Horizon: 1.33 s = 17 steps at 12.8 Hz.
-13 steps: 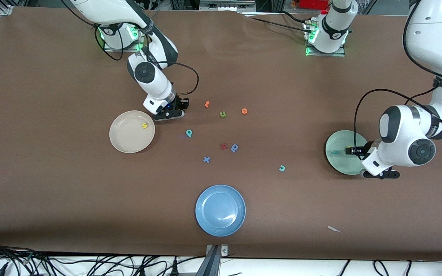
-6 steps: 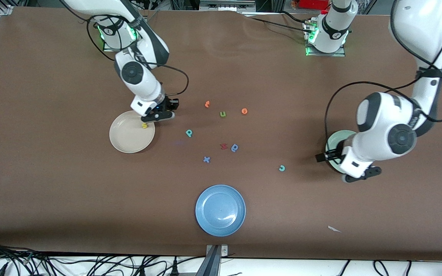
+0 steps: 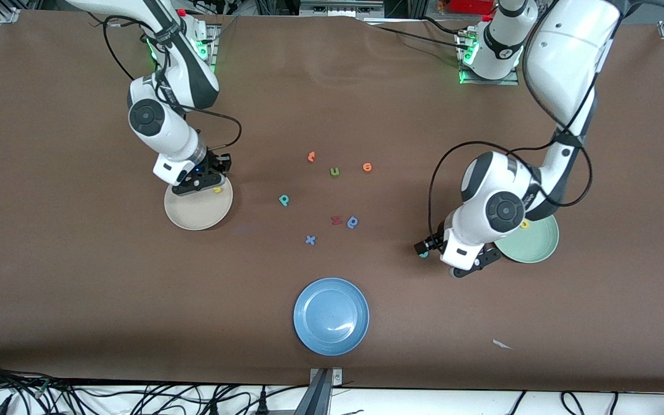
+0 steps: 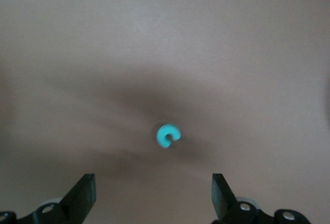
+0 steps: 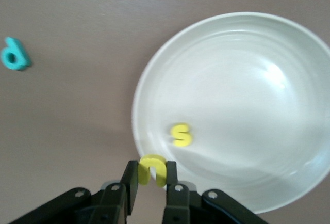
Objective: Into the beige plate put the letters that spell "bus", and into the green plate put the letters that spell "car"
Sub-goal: 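Place the yellow u on the white plate while the left gripper reaches cyan c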
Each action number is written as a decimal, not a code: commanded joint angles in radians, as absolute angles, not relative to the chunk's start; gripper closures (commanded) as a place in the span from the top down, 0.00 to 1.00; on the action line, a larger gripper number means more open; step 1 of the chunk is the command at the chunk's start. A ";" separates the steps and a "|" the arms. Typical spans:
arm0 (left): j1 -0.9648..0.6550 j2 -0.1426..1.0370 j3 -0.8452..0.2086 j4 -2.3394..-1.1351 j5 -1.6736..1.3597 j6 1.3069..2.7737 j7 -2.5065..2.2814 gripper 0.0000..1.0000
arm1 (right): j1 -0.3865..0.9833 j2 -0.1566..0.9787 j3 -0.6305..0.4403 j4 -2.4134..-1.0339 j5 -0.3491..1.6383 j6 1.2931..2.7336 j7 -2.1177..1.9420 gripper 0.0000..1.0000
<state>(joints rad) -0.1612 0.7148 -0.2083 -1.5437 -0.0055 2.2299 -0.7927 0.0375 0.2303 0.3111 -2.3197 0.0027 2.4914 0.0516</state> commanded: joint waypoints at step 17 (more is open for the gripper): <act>-0.207 0.874 -0.164 -1.437 0.015 2.295 -0.891 0.80 | 0.104 0.304 0.225 -2.224 0.026 2.573 0.014 1.00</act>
